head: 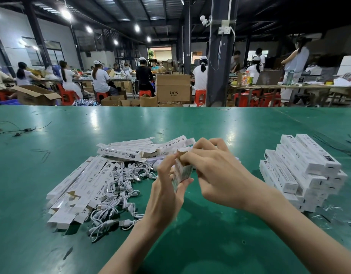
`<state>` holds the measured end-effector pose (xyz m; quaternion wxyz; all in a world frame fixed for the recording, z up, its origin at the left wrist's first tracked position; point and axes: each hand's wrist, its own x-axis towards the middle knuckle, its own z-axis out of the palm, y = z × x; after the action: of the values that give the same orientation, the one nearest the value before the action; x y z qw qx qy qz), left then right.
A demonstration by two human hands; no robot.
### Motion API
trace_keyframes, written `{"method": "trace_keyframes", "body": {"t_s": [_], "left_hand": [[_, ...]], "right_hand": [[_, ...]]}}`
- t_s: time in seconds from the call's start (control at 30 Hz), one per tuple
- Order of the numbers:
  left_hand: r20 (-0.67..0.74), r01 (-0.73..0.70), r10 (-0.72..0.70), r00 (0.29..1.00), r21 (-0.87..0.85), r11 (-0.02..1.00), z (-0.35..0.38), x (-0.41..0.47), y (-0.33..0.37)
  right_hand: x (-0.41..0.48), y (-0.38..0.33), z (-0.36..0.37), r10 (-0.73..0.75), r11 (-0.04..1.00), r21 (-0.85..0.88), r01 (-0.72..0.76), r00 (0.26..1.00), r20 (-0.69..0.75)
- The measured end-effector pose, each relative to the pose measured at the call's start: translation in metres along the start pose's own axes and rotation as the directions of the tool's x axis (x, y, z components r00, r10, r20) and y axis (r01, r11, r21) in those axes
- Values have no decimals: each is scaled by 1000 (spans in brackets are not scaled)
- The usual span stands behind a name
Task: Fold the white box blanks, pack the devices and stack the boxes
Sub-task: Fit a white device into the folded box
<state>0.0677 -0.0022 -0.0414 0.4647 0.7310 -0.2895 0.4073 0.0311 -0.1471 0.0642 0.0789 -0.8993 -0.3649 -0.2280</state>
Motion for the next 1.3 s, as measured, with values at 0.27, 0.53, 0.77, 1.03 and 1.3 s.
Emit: {"method": "trace_keyframes", "body": {"t_s": [0.27,0.53,0.77,1.03,1.3], "left_hand": [[5,105,-106,994,-149,983,-3,4,4],[150,133,-102,983,-218,967,-6,6,13],[161,155,-117,980,-247,957,-5,4,16],[103,144,-116,988,-334,932,-2,5,14],[120,176,-139,983,-388,905,-2,6,14]], "right_hand": [[6,14,11,192,777,629,-28,962,-195],[6,25,18,302,638,768,-56,936,-183],[5,20,12,272,560,824,-93,959,-76],[0,25,4,256,469,878,-100,966,-26],[1,30,4,188,543,838,-61,981,-50]]}}
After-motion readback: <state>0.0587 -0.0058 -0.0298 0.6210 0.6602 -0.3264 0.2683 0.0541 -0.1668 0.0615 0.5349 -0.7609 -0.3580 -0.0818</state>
